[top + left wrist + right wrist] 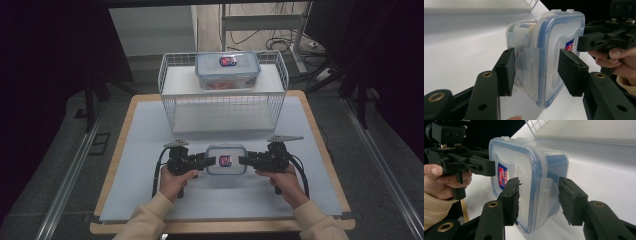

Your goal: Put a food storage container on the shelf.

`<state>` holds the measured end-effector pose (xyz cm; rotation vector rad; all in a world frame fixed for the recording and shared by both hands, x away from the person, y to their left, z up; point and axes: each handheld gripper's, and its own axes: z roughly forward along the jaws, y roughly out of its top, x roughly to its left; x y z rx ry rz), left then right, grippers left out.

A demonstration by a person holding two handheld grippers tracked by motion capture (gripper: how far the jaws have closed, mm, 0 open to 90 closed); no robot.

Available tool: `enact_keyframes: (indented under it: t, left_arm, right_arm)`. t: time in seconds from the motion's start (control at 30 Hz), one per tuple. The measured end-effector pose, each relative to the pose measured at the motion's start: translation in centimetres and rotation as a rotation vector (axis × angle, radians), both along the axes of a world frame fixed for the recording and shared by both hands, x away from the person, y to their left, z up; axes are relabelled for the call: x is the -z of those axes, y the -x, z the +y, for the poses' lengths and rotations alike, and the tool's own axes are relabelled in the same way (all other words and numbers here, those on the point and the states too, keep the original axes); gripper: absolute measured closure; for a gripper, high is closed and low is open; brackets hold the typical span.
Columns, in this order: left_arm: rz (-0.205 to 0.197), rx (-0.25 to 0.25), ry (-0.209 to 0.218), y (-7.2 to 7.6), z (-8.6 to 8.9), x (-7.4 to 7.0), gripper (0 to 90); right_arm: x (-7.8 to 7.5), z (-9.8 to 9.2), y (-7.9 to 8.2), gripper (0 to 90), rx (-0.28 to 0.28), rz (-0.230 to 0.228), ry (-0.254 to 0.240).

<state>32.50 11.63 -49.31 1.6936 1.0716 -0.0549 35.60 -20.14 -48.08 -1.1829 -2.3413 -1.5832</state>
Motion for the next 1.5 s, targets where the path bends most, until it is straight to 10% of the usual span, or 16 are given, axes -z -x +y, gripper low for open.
enact_keyframes:
  t: [1.5]
  left_arm:
    - [-0.231, -0.021, 0.043, -5.1, 1.0, -15.8, 50.4]
  right_arm:
    - [-16.5, 0.8, -5.0, 52.3, -0.009, -0.237, -0.02]
